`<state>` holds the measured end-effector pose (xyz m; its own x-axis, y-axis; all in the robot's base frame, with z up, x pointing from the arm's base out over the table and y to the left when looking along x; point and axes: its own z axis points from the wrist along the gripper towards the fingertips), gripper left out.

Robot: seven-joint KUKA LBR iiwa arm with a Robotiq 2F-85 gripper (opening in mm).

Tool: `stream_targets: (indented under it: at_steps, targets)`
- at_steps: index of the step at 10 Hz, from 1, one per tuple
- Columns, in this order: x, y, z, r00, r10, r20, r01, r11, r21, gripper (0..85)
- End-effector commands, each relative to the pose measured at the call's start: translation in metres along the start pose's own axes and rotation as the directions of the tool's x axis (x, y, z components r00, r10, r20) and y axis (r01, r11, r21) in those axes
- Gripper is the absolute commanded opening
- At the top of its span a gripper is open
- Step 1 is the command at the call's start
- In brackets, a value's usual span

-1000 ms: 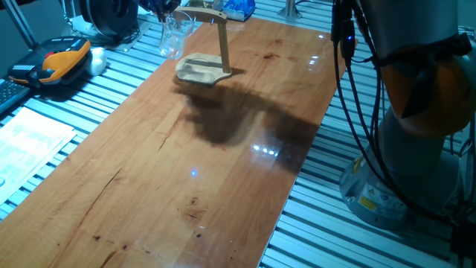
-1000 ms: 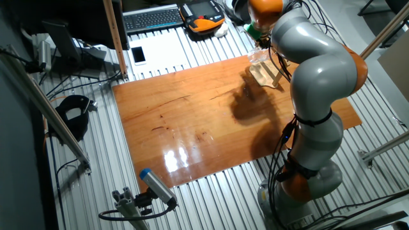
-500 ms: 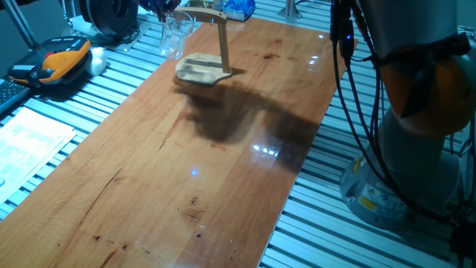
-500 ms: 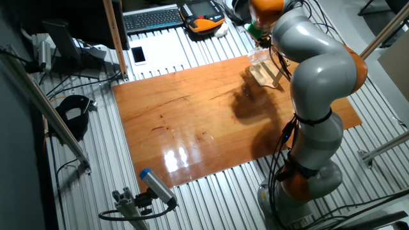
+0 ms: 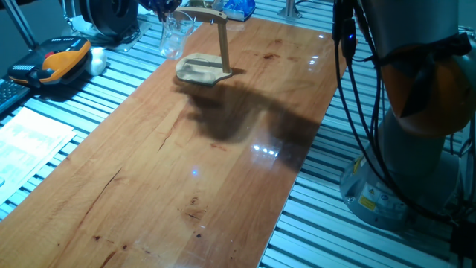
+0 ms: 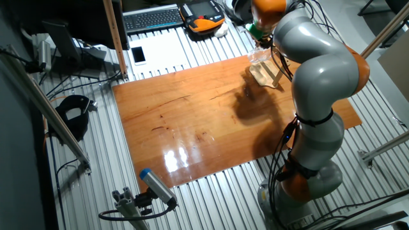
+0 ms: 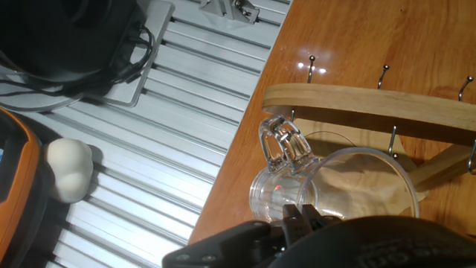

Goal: Put the cup on the cup rack

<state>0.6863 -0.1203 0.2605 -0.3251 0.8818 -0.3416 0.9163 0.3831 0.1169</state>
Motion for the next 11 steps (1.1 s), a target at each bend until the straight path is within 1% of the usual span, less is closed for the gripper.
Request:
stream_targets:
  at_steps: [1,3,6,9,10,11]
  targets:
    - [-0.0006,-0.0007,-0.0001,1.000,0.009,0.007,-0.010,1.000,0.003,0.0]
    - [-0.0022,-0.0011,-0.0010,1.000,0.015,0.015,-0.015,1.000,0.005,0.0]
    - [-0.0018,-0.0010,-0.0002,1.000,0.020,0.017,-0.020,1.000,0.000,0.0]
    - [-0.0018,-0.0007,-0.0001,1.000,0.010,0.011,-0.010,1.000,-0.001,0.0]
    - [-0.0018,-0.0008,-0.0001,1.000,0.001,0.008,-0.001,1.000,0.003,0.0]
    - [-0.0023,-0.0012,-0.0006,1.000,-0.001,-0.001,0.001,1.000,-0.003,0.0]
